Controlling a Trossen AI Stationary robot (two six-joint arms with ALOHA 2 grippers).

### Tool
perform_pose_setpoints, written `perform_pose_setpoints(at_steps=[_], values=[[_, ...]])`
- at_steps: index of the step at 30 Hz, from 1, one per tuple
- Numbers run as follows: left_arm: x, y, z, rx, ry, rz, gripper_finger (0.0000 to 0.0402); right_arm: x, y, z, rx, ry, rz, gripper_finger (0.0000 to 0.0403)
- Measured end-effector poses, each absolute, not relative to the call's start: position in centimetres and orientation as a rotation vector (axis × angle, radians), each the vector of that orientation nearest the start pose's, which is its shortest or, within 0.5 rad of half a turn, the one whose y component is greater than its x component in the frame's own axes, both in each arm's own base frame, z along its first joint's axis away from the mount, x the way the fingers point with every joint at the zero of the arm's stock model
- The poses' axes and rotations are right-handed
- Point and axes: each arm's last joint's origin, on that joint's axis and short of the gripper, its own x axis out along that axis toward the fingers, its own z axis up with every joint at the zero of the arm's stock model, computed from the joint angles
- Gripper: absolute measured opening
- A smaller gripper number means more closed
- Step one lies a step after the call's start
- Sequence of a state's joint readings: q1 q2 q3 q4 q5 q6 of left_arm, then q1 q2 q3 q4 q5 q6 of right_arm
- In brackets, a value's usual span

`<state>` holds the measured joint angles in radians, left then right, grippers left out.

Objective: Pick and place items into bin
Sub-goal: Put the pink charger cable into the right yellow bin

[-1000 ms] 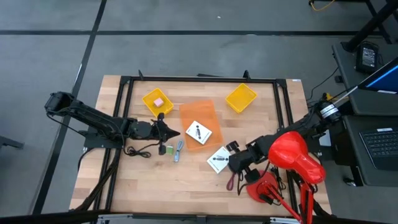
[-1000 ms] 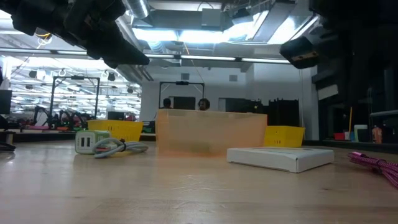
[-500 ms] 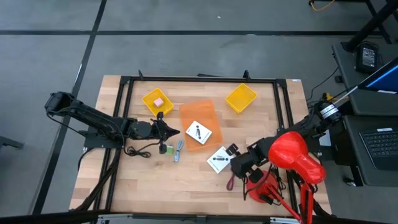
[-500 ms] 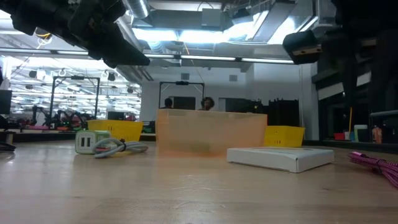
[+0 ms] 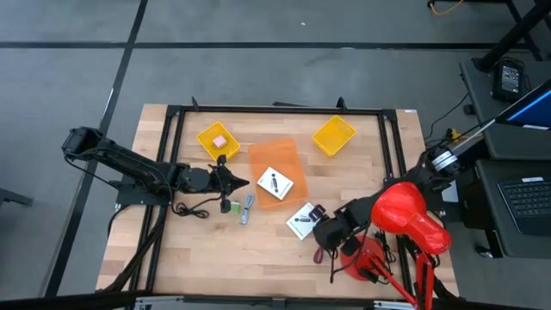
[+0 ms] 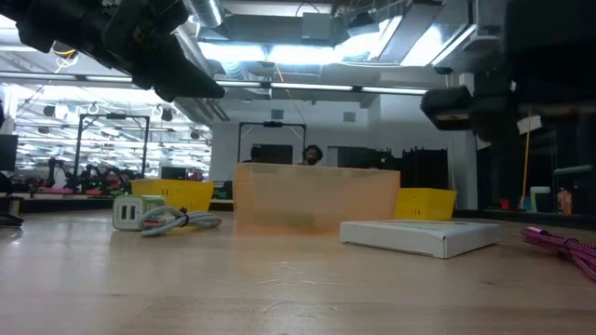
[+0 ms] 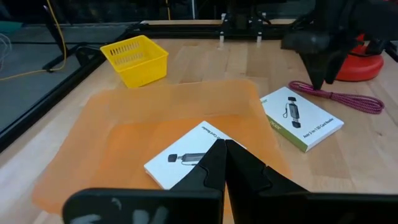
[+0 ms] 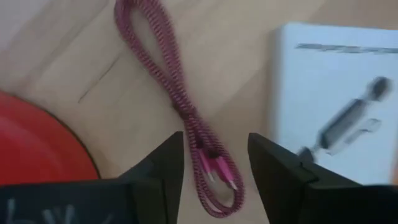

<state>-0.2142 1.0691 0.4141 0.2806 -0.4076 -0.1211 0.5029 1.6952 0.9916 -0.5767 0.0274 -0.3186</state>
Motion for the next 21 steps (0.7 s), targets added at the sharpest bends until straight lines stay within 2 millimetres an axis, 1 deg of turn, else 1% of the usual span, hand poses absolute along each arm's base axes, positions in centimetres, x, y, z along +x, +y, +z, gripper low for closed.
perform_pose_setpoints(at_steps=[4,8,11,15,18,21], values=[[20.9,-3.4,19.9,-0.005,0.345,0.212,0.0002,26.8,15.4,15.1,-0.654,1.188,0.651,0.0160],[20.9,-3.4,19.9,-0.005,0.345,0.212,0.0002,26.9,15.5,13.7,-0.656,1.238,0.662,0.0160],[20.9,-3.4,19.9,-0.005,0.345,0.212,0.0002,27.1,15.6,13.1,-0.657,1.261,0.658,0.0160],[20.9,-3.4,19.9,-0.026,0.343,0.215,0.0002,27.0,15.6,12.9,-0.659,1.271,0.659,0.0157],[20.9,-3.4,19.8,-0.028,0.346,0.216,0.0002,27.0,15.6,12.8,-0.656,1.272,0.662,0.0138],[20.9,-3.4,19.8,-0.027,0.351,0.216,0.0002,27.0,15.6,12.8,-0.638,1.278,0.680,0.0104]])
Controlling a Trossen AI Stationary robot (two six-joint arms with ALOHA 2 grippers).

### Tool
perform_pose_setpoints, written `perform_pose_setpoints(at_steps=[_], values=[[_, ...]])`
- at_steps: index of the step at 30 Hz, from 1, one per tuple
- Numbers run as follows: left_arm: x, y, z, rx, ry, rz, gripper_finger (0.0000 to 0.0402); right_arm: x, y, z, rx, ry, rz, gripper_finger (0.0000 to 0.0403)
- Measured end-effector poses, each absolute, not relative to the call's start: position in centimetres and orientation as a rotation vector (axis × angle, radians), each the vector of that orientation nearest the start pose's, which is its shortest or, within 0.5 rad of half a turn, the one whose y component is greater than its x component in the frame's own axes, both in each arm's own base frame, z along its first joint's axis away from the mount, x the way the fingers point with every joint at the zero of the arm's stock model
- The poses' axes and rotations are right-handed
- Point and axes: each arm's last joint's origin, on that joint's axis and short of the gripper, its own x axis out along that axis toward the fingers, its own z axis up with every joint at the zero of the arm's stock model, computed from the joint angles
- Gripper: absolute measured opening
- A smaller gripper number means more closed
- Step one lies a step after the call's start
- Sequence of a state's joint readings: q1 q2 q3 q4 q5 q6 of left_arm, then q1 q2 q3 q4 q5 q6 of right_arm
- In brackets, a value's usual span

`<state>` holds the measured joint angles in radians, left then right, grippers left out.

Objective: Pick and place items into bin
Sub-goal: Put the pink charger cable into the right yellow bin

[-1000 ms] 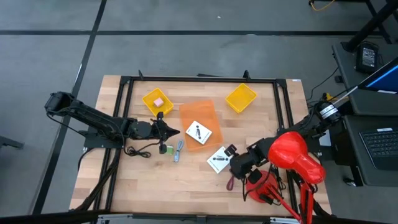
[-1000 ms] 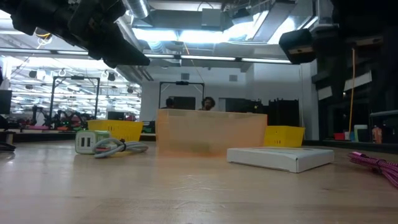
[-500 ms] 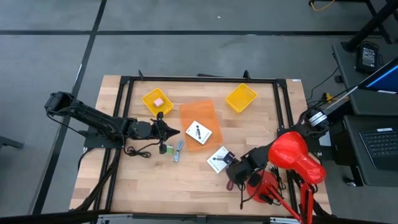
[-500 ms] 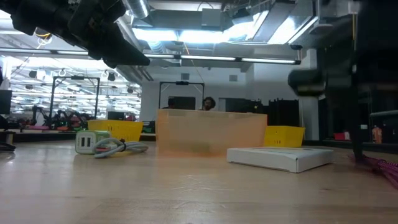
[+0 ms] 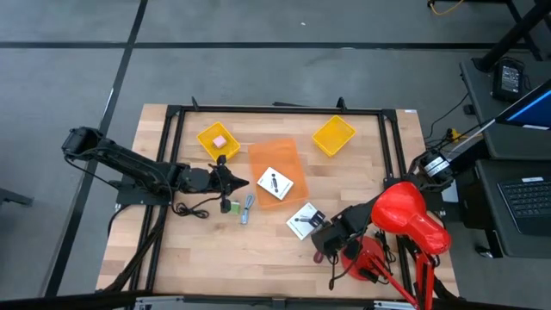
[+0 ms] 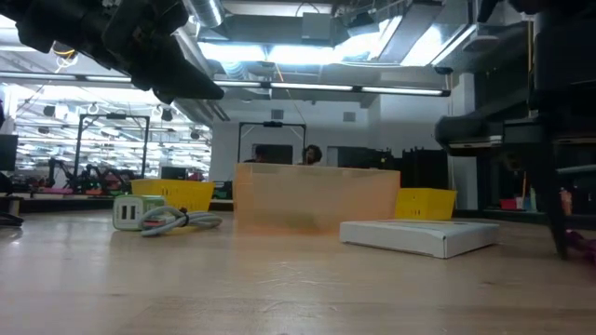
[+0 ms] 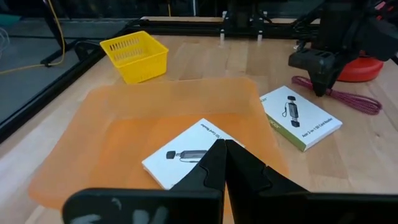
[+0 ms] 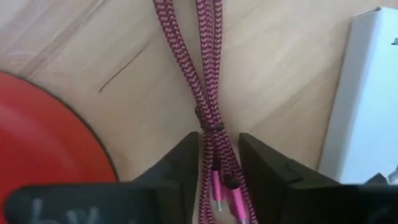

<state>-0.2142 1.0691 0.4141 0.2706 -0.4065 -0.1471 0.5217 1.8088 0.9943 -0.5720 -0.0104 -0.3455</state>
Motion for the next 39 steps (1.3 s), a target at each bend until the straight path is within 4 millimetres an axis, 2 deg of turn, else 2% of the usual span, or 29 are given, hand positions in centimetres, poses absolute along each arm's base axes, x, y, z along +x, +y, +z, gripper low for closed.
perform_pose_setpoints(at_steps=[6,8,13,18,25,34,39], values=[[20.9,-3.4,19.8,-0.059,0.349,0.217,0.0002,26.9,15.4,12.7,-0.623,1.295,0.693,0.0021],[20.9,-3.4,19.8,-0.060,0.351,0.206,0.0002,27.0,15.3,12.7,-0.607,1.302,0.698,0.0008],[20.9,-3.6,19.7,-0.062,0.370,0.156,0.0002,27.2,15.2,12.8,-0.552,1.308,0.712,0.0004],[20.9,-3.6,19.6,-0.064,0.372,0.137,0.0002,28.0,15.1,14.0,-0.543,1.322,0.697,0.0002],[20.8,-4.1,19.6,-0.058,0.375,0.115,0.0002,28.0,14.1,17.2,-0.521,1.254,0.638,0.0001],[20.5,-5.2,19.6,0.045,0.378,0.043,0.0002,27.4,11.1,22.8,-0.415,1.062,0.491,0.0000],[20.4,-5.8,19.6,0.052,0.377,0.016,0.0002,26.5,9.3,23.4,-0.410,0.983,0.401,0.0000]])
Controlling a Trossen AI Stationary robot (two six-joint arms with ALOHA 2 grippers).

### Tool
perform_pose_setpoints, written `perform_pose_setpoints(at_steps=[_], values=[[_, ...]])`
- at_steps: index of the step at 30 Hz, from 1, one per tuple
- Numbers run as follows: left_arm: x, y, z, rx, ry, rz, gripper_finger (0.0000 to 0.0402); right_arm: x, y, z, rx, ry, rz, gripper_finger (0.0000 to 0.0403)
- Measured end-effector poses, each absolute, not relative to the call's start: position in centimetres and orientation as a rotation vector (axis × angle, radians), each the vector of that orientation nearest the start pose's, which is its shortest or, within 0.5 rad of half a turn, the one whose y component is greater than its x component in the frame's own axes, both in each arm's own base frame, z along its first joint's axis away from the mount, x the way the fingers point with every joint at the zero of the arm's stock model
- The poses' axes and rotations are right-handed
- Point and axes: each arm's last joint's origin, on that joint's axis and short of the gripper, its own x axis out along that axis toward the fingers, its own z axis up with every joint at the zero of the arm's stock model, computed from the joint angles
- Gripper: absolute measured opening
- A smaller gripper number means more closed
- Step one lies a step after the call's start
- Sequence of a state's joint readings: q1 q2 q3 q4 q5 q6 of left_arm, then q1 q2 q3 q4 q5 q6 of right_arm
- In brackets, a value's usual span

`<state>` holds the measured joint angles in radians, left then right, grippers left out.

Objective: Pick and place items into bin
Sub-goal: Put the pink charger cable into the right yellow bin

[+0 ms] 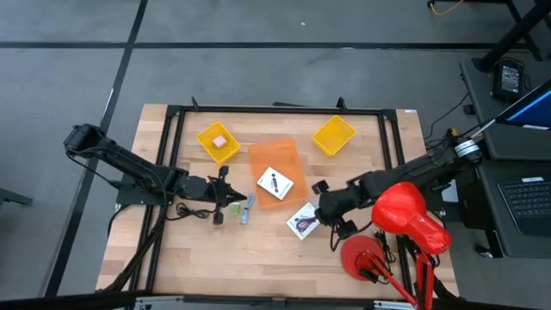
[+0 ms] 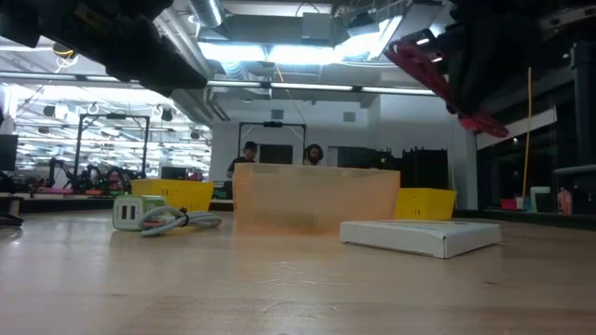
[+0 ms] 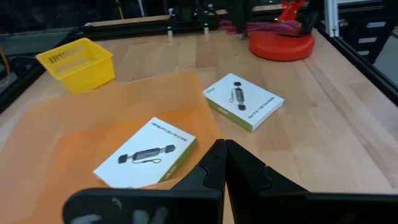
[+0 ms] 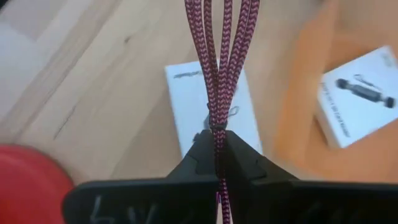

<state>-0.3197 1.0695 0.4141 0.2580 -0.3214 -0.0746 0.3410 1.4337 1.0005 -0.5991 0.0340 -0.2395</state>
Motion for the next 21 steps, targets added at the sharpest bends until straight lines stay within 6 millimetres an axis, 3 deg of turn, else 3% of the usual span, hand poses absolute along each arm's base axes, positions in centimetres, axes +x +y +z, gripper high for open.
perform_pose_setpoints(at_steps=[8,14,21], values=[[20.2,-6.4,19.6,0.058,0.376,-0.015,0.0002,25.8,6.6,22.5,-0.355,0.882,0.309,0.0000],[20.1,-6.7,19.6,0.060,0.376,-0.028,0.0002,25.7,4.1,22.3,-0.425,0.911,0.200,0.0000],[20.0,-6.9,19.6,0.062,0.375,-0.037,0.0002,26.0,0.9,22.4,-0.331,0.924,0.066,0.0000]])
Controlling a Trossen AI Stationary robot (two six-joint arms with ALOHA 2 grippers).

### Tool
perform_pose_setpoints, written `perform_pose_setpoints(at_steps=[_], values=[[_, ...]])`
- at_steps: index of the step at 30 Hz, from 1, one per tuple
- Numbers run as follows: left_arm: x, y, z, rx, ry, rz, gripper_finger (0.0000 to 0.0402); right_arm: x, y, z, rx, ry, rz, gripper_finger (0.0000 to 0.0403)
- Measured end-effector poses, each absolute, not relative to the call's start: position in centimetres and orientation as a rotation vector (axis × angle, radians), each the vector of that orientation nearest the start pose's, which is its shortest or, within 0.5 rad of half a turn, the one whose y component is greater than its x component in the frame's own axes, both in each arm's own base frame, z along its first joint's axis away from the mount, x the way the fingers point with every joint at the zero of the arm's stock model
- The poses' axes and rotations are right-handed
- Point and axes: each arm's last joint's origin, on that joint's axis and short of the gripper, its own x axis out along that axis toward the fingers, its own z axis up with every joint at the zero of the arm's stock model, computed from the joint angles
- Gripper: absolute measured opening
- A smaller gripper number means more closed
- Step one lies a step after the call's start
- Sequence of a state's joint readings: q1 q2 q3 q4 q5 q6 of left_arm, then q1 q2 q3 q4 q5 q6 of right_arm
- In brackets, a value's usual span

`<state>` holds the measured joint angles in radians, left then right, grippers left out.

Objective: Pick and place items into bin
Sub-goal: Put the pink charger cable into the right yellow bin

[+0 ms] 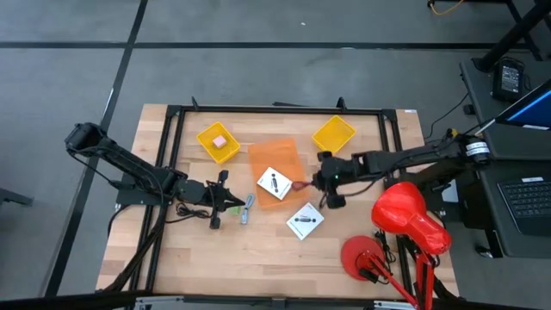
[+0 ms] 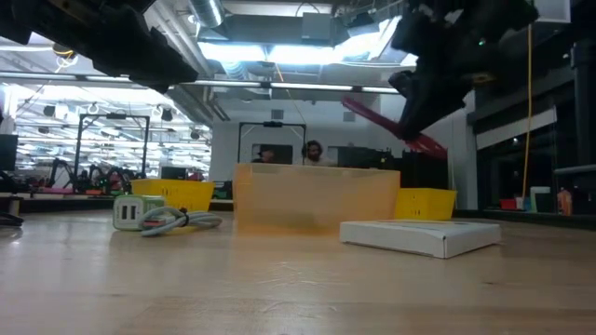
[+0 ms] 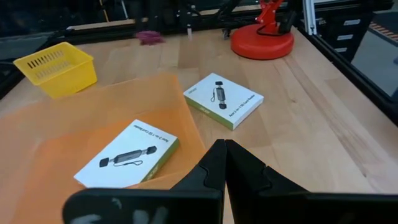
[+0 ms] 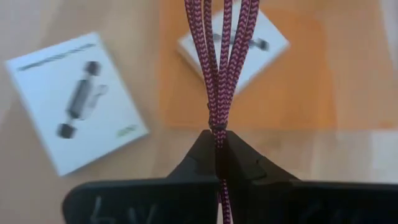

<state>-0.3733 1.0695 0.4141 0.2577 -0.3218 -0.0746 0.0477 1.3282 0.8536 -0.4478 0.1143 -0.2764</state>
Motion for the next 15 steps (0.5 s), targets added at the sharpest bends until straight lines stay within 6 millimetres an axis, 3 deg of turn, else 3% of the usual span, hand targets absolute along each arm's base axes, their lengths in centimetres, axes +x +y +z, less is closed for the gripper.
perform_pose_setpoints(at_steps=[15], values=[[20.0,-6.9,19.6,0.074,0.382,-0.038,0.0002,24.8,-6.3,22.3,-0.112,1.000,-0.331,0.0000]])
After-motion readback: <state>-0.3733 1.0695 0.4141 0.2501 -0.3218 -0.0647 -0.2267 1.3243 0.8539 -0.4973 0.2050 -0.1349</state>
